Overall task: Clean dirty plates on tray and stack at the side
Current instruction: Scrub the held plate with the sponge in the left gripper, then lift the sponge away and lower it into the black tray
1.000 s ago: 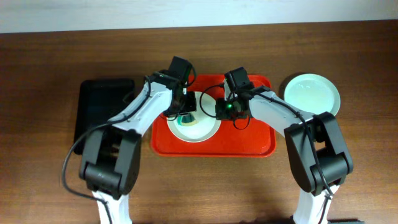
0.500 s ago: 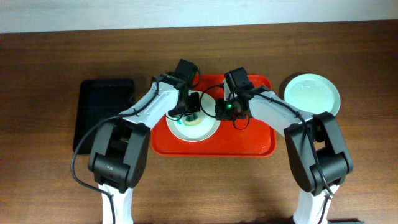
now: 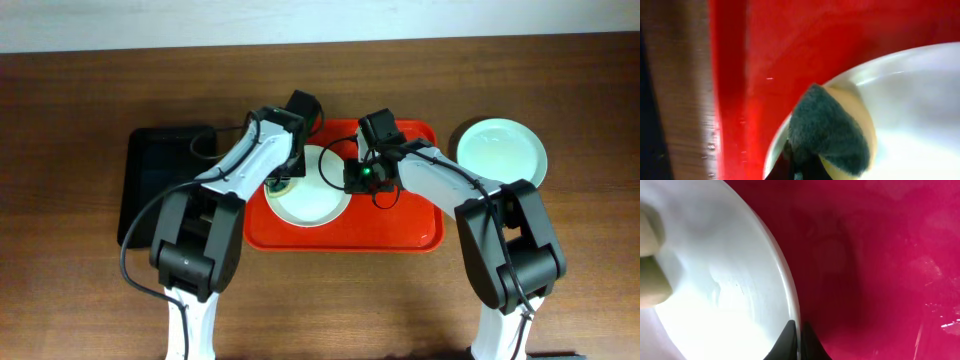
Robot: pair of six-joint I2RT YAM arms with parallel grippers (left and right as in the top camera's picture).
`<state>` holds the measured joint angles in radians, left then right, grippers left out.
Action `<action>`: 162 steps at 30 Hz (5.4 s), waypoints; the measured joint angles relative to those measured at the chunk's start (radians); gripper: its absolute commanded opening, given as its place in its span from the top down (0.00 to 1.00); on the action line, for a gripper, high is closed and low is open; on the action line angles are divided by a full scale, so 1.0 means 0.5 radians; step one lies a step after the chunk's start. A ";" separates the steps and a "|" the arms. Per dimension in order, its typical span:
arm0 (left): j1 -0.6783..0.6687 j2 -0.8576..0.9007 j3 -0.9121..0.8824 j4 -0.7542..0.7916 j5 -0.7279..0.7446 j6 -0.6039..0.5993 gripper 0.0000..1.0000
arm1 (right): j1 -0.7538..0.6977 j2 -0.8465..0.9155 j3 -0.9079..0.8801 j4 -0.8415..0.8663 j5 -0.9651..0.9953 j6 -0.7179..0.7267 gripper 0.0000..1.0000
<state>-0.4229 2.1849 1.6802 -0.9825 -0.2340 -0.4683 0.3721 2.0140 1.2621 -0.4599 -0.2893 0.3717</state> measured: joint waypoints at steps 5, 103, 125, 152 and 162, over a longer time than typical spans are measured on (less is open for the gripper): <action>0.036 -0.001 0.025 0.088 0.542 0.034 1.00 | 0.000 0.000 0.000 0.000 0.005 -0.002 0.96; 0.003 -0.085 -0.206 -0.025 0.561 0.168 1.00 | 0.029 0.015 0.000 0.032 -0.044 0.004 0.96; 0.133 -0.605 -0.265 -0.039 -0.478 -0.170 1.00 | 0.027 0.015 0.000 0.032 -0.046 0.005 0.96; 1.144 -0.256 -0.287 0.175 0.359 -0.129 0.70 | 0.027 0.015 0.000 0.032 -0.044 0.004 0.96; 1.208 -0.256 -0.272 0.169 0.449 -0.119 0.50 | 0.027 0.014 0.000 0.034 -0.045 -0.001 0.96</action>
<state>0.1810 2.0567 1.5444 -0.8978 -0.0097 -0.5278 0.3859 2.0212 1.2621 -0.4431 -0.3119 0.3714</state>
